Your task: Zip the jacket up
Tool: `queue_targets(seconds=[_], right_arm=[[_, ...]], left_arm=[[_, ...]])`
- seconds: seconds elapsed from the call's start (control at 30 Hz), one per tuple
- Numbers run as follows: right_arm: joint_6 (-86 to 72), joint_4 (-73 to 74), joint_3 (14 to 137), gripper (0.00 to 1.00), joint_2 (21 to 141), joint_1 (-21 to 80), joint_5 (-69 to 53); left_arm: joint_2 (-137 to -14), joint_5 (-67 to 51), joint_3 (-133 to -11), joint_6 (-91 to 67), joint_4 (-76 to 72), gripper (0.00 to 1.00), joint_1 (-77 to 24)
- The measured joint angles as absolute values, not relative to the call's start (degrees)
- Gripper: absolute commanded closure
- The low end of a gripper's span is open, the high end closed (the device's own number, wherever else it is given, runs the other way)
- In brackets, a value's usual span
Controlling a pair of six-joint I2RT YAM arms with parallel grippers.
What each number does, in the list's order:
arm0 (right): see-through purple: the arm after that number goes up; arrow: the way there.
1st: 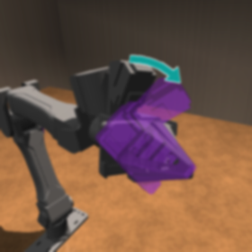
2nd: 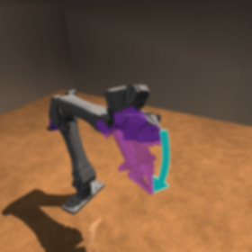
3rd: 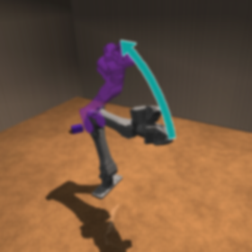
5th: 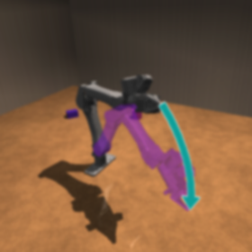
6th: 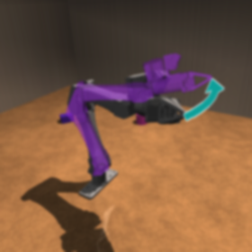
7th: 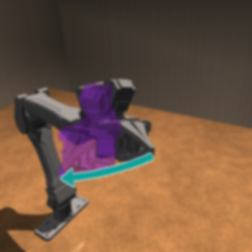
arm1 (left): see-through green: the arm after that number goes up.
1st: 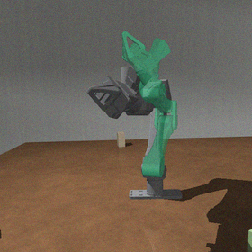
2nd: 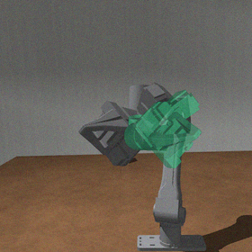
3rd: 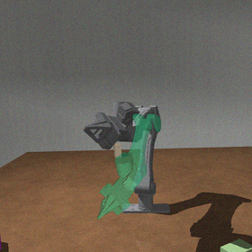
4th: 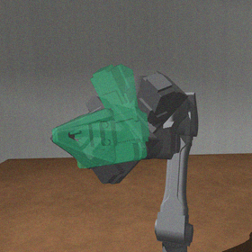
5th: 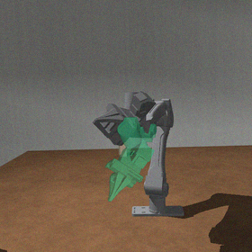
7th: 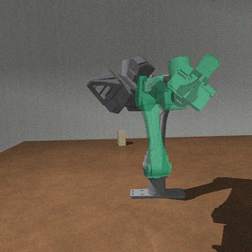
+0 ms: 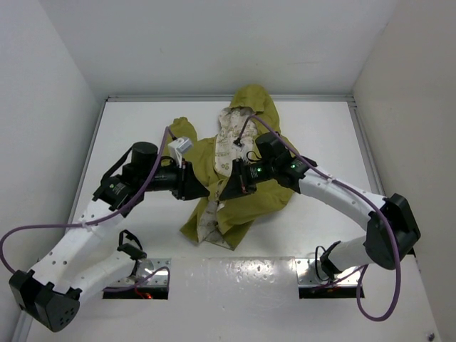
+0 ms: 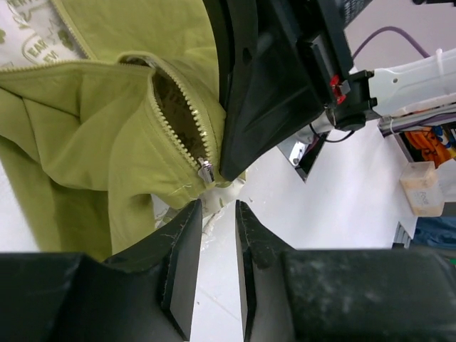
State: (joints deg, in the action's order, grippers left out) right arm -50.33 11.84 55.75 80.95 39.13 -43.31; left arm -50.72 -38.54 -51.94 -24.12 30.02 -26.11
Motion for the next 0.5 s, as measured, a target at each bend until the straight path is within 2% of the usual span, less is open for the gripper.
queue_targets(seconds=[0.5], right_arm=[[-51.99,11.79,57.65,1.00,82.30,39.64,-42.15]], left_arm=[[-55.94,-35.07,-54.61,-26.22,28.99,0.71,-28.84]])
